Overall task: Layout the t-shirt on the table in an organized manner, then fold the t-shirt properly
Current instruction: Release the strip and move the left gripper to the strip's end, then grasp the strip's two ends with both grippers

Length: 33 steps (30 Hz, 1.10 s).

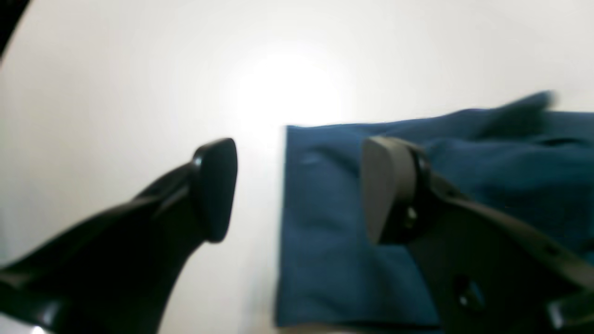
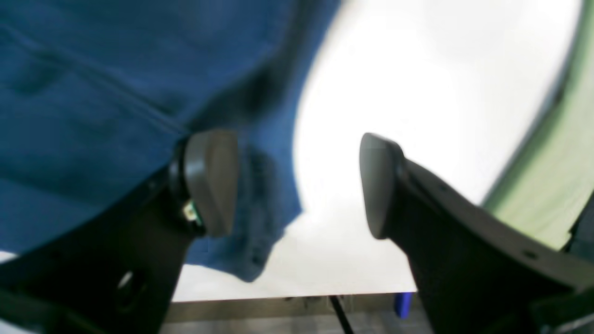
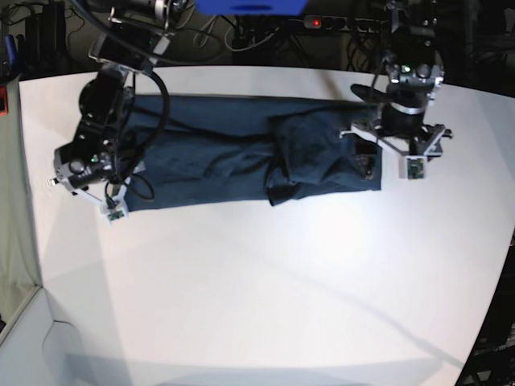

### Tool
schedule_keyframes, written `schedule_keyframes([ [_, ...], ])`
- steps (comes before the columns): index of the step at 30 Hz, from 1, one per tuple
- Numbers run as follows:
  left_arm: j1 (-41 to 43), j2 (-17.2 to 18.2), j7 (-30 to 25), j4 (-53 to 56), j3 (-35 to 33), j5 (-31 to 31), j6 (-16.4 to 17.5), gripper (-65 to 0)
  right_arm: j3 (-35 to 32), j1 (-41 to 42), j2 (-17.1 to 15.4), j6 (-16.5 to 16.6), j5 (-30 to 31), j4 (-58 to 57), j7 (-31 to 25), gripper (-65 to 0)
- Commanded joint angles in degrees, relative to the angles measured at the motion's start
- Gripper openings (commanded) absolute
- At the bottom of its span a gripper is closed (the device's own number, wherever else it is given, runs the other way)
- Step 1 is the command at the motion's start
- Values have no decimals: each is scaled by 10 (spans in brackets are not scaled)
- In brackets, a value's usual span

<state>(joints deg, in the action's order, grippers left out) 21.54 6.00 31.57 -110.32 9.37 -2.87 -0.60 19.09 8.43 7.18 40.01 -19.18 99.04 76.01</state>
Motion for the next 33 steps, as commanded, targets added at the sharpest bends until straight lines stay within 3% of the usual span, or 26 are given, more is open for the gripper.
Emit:
schedule_keyframes([
  [1,-5,3,-15,-7,11,-1,-3,-251,-1,20,-3,0,-1,12,3,-232],
  [5,-1,3,-14,-3,53,-1,-3,-251,-1,37,5,0,23,12,40,-232],
  [11,1,3,-14,4,91,-1,-3,-251,-1,42,5,0,78,8,40,-232],
  [18,0,4,-14,54,97,-1,-3,-251,-1,33,2,0,80,-37,37,-232],
  [26,-7,4,-17,97,93,-1,-3,-251,33,30,-23,0,83,-67,25,-232],
  [33,-14,4,-17,130,92,-1,-3,-251,34,25,-27,0,83,-111,-13,-234],
])
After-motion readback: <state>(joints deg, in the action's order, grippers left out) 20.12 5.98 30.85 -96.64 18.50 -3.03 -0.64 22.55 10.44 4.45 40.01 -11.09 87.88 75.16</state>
